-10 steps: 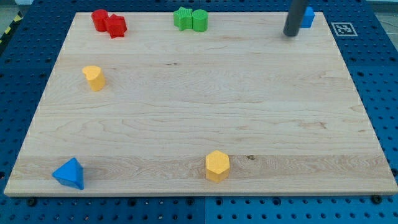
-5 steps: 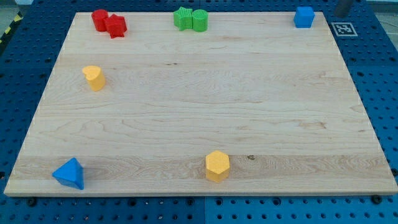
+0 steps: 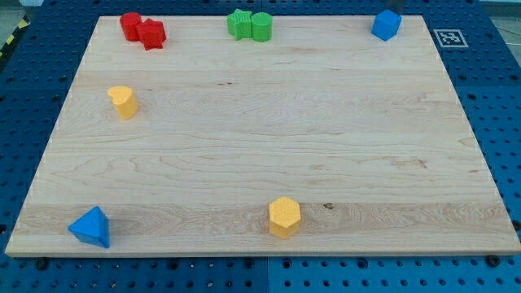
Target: Slide the blue cube towards the center right of the board
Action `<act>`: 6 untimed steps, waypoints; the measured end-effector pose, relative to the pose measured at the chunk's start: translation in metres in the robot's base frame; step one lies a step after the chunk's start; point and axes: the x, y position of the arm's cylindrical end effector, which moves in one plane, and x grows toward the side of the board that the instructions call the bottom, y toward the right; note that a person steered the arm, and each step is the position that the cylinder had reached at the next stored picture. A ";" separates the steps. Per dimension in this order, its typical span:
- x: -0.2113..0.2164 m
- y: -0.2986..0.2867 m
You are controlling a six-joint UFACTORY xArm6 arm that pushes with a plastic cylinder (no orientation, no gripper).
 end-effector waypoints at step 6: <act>0.033 -0.027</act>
